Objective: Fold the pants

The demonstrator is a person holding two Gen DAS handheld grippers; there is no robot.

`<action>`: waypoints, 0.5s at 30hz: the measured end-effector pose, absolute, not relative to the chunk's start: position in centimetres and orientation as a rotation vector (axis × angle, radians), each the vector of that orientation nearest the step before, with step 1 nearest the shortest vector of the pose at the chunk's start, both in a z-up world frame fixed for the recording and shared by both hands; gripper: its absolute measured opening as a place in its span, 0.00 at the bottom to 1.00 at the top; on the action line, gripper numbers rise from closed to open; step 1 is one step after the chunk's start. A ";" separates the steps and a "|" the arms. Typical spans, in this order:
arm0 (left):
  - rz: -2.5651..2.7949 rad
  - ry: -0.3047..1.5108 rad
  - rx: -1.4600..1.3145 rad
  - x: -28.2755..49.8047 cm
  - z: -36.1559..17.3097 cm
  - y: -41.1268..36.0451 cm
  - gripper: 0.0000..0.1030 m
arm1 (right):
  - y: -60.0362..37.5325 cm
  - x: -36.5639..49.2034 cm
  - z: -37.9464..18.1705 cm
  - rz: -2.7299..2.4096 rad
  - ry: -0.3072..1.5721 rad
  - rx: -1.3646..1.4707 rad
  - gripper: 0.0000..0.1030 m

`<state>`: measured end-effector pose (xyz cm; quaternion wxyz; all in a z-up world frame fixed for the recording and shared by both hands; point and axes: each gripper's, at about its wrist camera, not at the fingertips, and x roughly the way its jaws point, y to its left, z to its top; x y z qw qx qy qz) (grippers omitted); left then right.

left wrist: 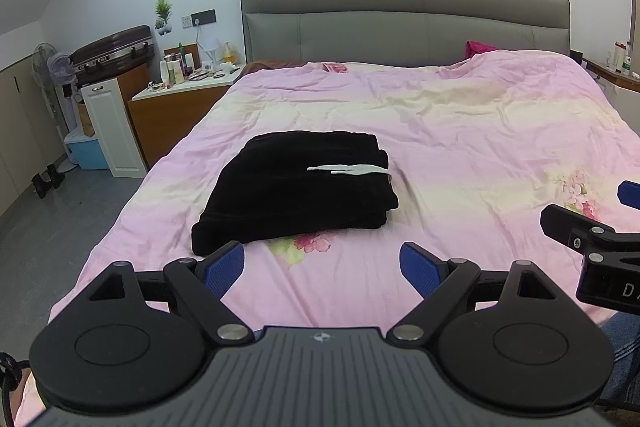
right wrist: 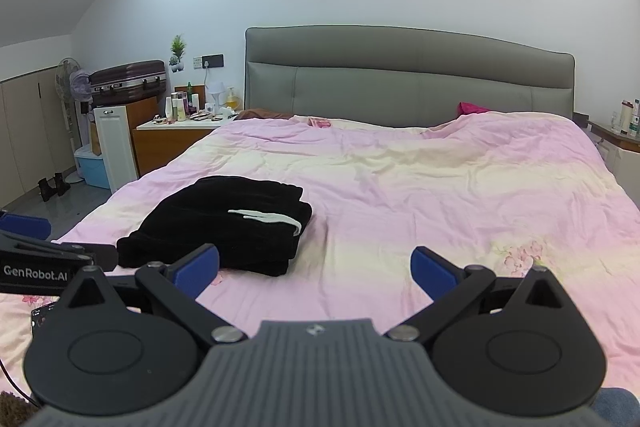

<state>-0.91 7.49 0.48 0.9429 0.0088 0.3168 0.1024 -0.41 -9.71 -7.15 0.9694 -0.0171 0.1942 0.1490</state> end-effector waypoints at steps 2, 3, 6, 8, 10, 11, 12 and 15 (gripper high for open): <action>0.212 0.645 0.017 -1.0 0.5 7.6 0.99 | -9.7 -0.4 -7.1 0.301 0.393 -0.035 0.95; 0.213 0.644 0.016 -1.0 0.5 7.7 0.99 | -9.7 -0.4 -7.2 0.301 0.393 -0.035 0.95; 0.215 0.643 0.012 -1.0 0.5 7.8 0.98 | -9.5 -0.3 -7.1 0.297 0.394 -0.033 0.95; 0.213 0.643 0.009 -1.1 0.5 7.8 0.97 | -9.5 -0.3 -7.1 0.297 0.394 -0.032 0.95; 0.209 0.642 0.013 -1.1 0.5 7.7 0.96 | -9.5 -0.3 -7.1 0.297 0.395 -0.032 0.95; 0.209 0.640 0.016 -1.1 0.5 7.6 0.95 | -9.5 -0.3 -7.0 0.296 0.396 -0.031 0.95; 0.209 0.638 0.019 -1.2 0.5 7.6 0.94 | -9.5 -0.3 -7.1 0.295 0.396 -0.032 0.95; 0.208 0.632 0.025 -1.2 0.4 7.6 0.93 | -9.5 -0.3 -7.1 0.296 0.396 -0.031 0.95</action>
